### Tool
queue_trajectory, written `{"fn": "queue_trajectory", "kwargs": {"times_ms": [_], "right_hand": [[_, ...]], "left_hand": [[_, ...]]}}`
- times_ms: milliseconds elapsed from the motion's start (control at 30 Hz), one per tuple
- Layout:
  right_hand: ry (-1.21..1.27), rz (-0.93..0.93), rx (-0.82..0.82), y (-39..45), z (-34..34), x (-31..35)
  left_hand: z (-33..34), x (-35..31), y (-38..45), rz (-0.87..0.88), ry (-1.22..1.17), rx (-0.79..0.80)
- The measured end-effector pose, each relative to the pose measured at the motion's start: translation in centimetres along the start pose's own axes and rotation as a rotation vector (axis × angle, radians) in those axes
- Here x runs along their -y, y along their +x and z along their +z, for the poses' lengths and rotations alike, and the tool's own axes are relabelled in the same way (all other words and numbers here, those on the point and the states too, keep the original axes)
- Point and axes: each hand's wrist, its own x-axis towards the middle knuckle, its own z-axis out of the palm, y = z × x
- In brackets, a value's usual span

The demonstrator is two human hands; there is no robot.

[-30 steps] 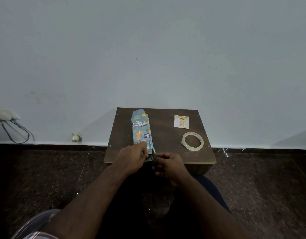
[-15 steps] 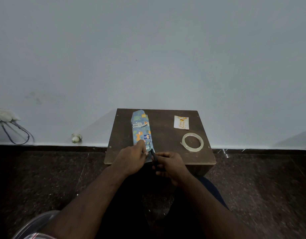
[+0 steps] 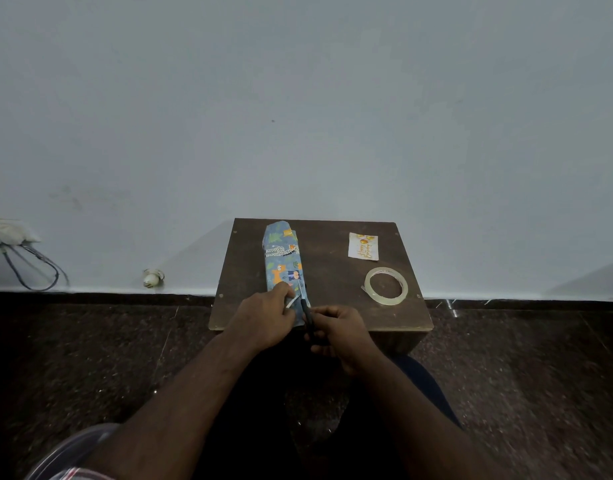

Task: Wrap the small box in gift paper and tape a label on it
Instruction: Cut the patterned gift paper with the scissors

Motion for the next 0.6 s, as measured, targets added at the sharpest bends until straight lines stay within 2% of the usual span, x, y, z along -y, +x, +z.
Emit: {"fn": "queue_trajectory", "kwargs": {"times_ms": [233,600], "right_hand": [[-0.054,-0.054,-0.029,-0.66,0.13,0.36],[-0.050,-0.041,-0.032,-1.00,0.43,0.92]], "left_hand": [[-0.37,-0.63,-0.03,0.003,0.014,-0.014],[-0.34,-0.48,-0.06,0.024,0.057,0.000]]}}
